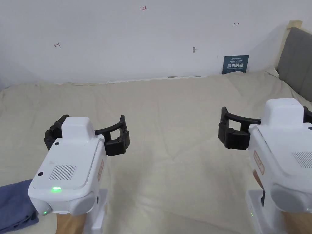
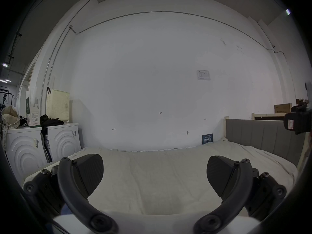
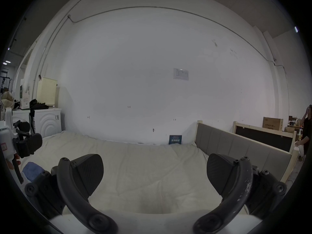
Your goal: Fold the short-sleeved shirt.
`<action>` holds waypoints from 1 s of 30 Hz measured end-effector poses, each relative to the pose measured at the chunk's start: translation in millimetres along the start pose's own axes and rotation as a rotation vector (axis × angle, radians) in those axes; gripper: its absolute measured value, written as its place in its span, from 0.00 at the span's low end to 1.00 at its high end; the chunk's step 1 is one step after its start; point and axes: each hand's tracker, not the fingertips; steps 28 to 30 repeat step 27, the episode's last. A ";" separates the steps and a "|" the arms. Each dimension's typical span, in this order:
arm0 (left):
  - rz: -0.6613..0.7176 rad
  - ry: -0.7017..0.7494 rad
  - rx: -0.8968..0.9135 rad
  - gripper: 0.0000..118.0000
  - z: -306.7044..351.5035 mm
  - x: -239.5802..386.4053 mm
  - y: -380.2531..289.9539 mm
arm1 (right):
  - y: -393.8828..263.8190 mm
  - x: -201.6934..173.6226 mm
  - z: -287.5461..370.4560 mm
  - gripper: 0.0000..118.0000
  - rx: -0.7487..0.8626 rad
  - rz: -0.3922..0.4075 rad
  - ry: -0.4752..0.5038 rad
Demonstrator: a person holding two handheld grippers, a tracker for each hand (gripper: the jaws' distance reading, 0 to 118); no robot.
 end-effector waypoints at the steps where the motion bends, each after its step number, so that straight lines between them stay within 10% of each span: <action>1: 0.001 0.000 -0.001 1.00 0.1 0.1 -0.1 | 0.5 -0.7 -2.2 1.00 -0.051 -0.014 -0.006; 7: 0.008 0.003 -0.003 1.00 0.1 -1.5 -0.2 | 15.7 -3.5 -19.4 1.00 -0.512 -0.222 -0.111; 13: 0.009 0.007 -0.003 1.00 0.1 -3.0 -0.8 | 19.5 -0.8 -16.4 1.00 -0.532 -0.348 -0.061; 30: 0.011 0.012 0.002 1.00 0.9 -5.2 -1.8 | 15.1 -17.2 -17.7 1.00 -0.465 -0.186 -0.067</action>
